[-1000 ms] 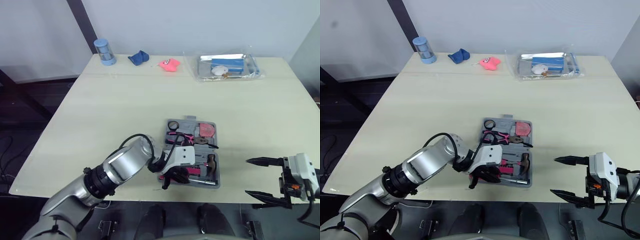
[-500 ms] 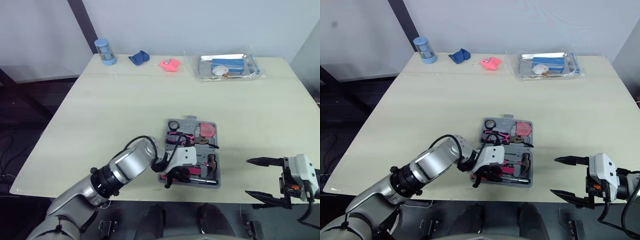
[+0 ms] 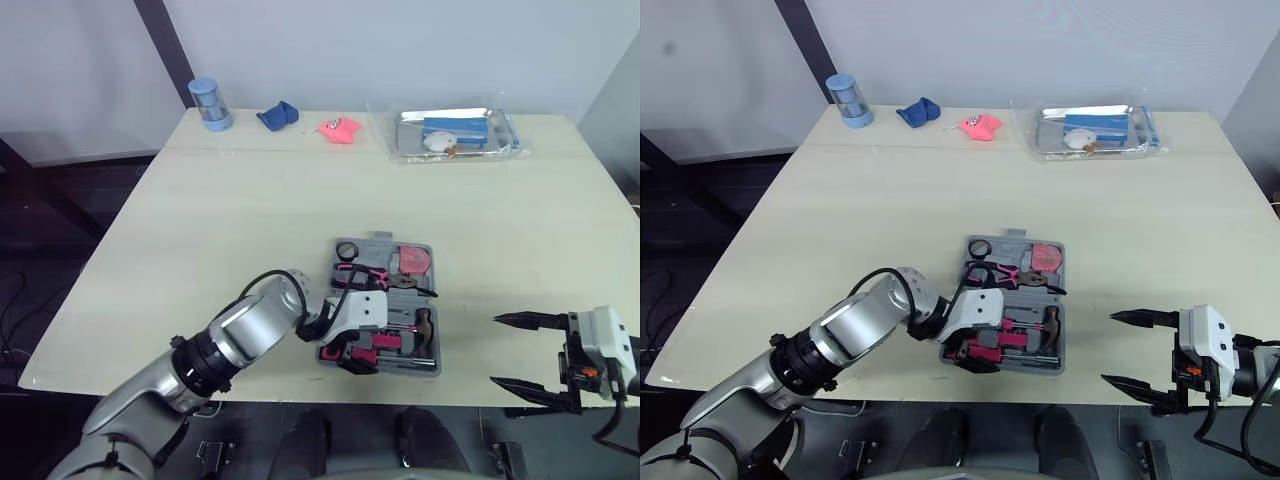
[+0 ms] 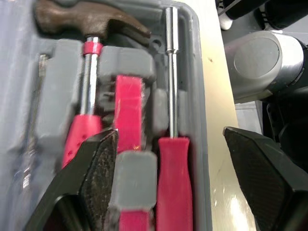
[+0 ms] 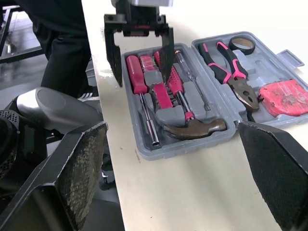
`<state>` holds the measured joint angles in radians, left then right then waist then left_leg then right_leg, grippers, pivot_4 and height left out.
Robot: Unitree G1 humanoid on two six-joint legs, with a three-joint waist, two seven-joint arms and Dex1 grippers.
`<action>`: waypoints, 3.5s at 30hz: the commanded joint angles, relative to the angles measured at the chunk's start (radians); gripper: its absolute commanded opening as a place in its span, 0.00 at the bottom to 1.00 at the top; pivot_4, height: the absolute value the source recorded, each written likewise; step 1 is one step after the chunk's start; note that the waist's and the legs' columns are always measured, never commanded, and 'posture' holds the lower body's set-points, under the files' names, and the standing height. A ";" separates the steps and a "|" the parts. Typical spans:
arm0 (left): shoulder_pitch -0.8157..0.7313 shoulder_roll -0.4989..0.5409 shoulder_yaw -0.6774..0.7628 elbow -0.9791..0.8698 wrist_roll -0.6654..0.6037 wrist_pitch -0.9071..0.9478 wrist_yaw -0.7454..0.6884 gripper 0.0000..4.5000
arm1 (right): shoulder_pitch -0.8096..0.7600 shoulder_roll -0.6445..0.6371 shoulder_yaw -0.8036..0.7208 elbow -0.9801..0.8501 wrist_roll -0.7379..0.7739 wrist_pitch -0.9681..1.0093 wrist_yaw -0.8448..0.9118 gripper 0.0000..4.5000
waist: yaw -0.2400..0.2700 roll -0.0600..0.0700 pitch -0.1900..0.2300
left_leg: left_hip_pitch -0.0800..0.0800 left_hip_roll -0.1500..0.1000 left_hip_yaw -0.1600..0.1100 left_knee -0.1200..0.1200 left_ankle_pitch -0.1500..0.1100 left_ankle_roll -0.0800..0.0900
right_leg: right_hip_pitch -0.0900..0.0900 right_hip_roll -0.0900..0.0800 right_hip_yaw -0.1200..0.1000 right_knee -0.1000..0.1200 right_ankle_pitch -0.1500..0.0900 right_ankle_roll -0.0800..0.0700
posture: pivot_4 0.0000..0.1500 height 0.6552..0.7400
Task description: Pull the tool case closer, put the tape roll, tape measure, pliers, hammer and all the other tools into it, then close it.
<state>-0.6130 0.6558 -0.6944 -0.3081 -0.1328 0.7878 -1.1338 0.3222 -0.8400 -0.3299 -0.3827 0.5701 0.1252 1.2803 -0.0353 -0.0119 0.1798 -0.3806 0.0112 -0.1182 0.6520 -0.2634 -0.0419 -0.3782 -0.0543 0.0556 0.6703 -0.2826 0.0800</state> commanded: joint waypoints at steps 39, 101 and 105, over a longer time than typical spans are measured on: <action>0.222 -0.179 0.250 0.702 0.035 -1.012 -0.318 0.01 | -0.101 0.054 0.081 0.031 -0.032 -0.046 -0.022 1.00 | -0.004 0.001 -0.001 | 0.002 0.000 0.000 0.000 0.000 0.000 | 0.000 0.000 0.000 0.002 0.000 0.000 | 1.00 1.00; 0.009 -0.164 0.620 1.260 -0.002 -1.087 -0.152 0.00 | -0.639 0.251 0.503 0.695 -0.489 -0.137 -0.225 0.03 | -0.010 0.011 -0.013 | 0.001 0.000 -0.002 -0.001 0.000 0.000 | -0.001 0.000 -0.002 0.001 0.000 0.000 | 1.00 1.00; -0.014 -0.181 0.618 1.301 0.013 -1.093 -0.164 0.00 | -0.653 0.263 0.504 0.708 -0.493 -0.141 -0.230 0.03 | -0.012 0.011 -0.013 | 0.001 -0.001 -0.002 -0.001 0.000 0.000 | -0.001 0.000 -0.001 0.001 0.000 0.000 | 1.00 1.00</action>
<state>-0.6110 0.4730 -0.0807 0.9809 -0.1235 -0.2901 -1.2852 -0.3132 -0.5801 0.1807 0.3342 0.0770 -0.0033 1.0564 -0.0478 -0.0011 0.1664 -0.3796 0.0107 -0.1200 0.6511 -0.2633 -0.0419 -0.3790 -0.0539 0.0543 0.6719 -0.2825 0.0798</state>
